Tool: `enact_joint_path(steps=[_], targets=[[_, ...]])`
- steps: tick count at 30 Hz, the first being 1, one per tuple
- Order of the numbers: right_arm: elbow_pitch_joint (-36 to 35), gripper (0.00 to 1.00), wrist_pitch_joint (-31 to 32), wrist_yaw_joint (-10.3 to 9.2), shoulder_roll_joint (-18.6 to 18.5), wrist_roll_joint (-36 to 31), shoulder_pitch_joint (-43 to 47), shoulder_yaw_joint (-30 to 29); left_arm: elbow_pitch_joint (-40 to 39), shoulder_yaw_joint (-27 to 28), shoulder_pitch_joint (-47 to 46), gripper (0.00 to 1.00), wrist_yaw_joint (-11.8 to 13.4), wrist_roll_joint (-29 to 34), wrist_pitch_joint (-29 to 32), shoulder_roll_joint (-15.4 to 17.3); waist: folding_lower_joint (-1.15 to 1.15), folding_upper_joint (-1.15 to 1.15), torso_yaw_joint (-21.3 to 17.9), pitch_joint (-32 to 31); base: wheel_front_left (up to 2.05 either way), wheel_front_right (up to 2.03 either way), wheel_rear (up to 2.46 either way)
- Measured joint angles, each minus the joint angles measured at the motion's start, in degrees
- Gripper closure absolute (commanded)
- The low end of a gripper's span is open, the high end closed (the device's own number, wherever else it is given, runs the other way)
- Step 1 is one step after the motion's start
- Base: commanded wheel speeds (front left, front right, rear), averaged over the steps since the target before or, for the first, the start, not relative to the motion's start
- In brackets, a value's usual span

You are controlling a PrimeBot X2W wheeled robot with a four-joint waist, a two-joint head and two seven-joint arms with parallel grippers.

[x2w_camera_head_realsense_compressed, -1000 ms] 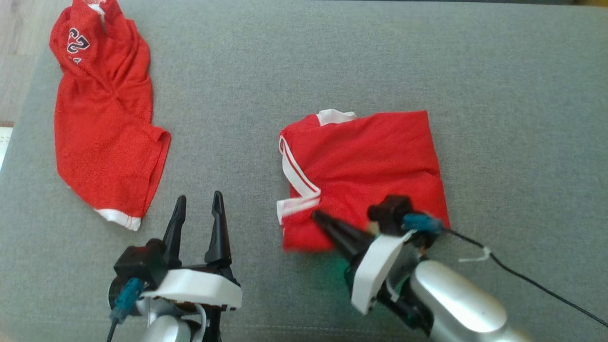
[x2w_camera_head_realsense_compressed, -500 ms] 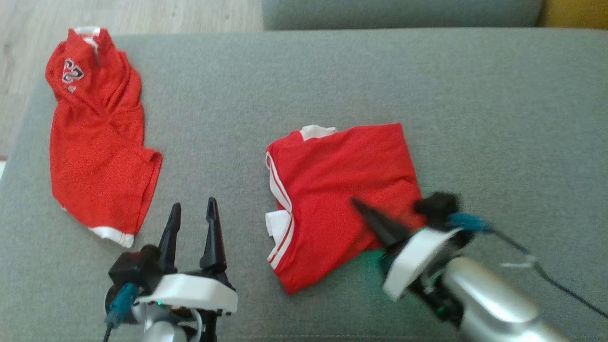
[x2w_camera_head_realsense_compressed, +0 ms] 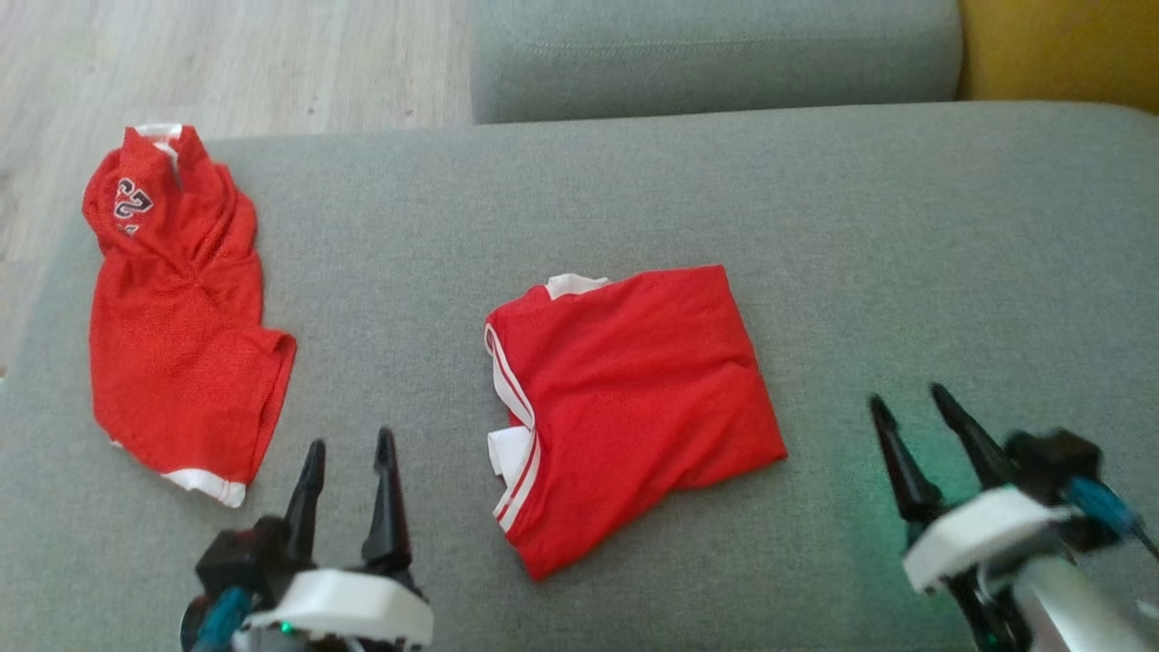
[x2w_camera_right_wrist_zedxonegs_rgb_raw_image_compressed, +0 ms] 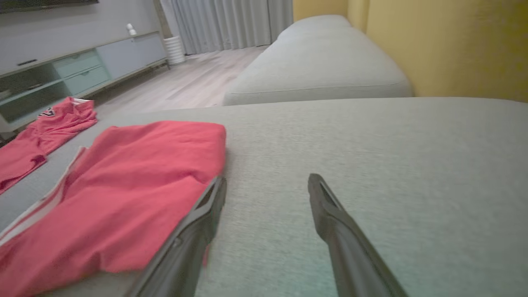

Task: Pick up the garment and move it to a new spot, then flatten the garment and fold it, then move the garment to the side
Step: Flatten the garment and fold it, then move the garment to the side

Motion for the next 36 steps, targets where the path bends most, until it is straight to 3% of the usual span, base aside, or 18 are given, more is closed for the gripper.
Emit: enact_joint_path(steps=[6, 18, 25, 31, 36], targets=[[-1.96, 0.0, -0.36, 0.0, 3.32, -5.58, 6.62, -7.68, -0.12, 0.98, 2.35, 0.0, 0.03, 0.0, 0.0, 0.09, 0.0, 0.0, -0.25, -0.33, 0.0, 0.0, 0.0], [-5.49, 0.0, 1.38, 0.0, 5.67, -8.38, 7.21, -9.27, -0.47, 0.6, 1.85, 0.0, 0.03, 0.0, 0.0, 0.1, 0.0, 0.0, 0.1, 1.85, 0.0, 0.0, 0.0], [-4.8, 0.0, 9.78, 0.0, 6.92, -2.54, -1.49, -5.38, -0.62, -0.83, -1.32, 0.0, 0.04, 0.0, 0.0, 0.09, 0.0, 0.0, 0.93, 5.06, 0.0, 0.0, 0.0], [-0.02, 0.0, 21.63, 0.0, 7.44, 5.26, -9.61, -2.92, -0.46, -2.37, -3.67, 0.0, 0.15, -0.13, 0.0, 0.05, 0.01, 0.0, 2.34, 7.74, 0.0, 0.0, 0.0], [3.69, 0.0, 27.54, 0.0, 7.97, 10.01, -11.69, -2.9, -0.37, -3.05, -4.37, 0.0, 0.53, -0.26, 0.0, 0.01, 0.0, 0.0, 3.93, 8.82, 0.0, 0.0, 0.0]])
